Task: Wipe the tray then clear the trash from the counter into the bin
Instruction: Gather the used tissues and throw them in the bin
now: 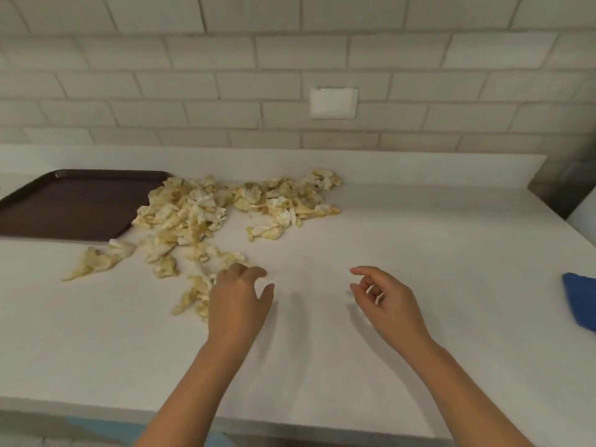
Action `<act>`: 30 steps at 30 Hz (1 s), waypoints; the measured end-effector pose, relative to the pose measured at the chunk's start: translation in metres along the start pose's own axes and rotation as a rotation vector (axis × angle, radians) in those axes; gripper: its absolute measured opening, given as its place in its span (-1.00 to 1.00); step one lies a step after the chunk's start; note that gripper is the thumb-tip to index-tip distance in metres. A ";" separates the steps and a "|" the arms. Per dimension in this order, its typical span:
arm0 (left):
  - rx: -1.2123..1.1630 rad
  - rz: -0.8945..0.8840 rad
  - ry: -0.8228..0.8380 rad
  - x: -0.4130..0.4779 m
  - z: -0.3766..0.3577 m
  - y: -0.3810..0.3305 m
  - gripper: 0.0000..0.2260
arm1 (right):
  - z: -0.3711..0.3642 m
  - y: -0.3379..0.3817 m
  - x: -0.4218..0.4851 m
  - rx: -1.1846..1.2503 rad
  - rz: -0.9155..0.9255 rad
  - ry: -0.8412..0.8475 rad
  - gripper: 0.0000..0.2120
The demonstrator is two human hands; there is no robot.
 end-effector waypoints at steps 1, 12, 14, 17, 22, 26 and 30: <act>0.085 0.029 0.042 0.015 0.000 0.021 -0.64 | -0.014 0.005 0.013 -0.010 -0.008 0.006 -0.77; 0.036 -0.218 0.260 0.073 -0.044 0.077 -0.77 | -0.105 0.040 0.079 -0.139 -0.077 0.133 -0.84; -0.198 -0.194 0.218 0.078 -0.031 0.082 -0.77 | -0.107 0.043 0.088 -0.146 -0.090 0.141 -0.84; -0.476 -0.103 0.115 0.090 0.001 0.093 -0.74 | -0.109 0.048 0.116 -0.234 -0.080 0.127 -0.81; -0.558 0.041 -0.089 0.103 0.046 0.123 -0.73 | -0.152 0.061 0.182 -0.561 0.035 0.313 -0.63; -0.135 0.195 0.078 0.120 0.016 0.142 -0.69 | -0.189 0.041 0.206 -0.797 -0.016 0.487 -0.58; 0.184 0.211 0.232 0.117 -0.025 0.138 -0.51 | -0.191 0.034 0.199 -0.692 0.060 0.463 -0.73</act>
Point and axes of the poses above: each hand's wrist, its own x-axis towards the middle knuckle, its own z-axis out of the back of the hand, y = z × x, the point moved 8 cm from there along x, towards the middle knuckle, and after that the axes turned 11 degrees about y, right-handed, at the moved point
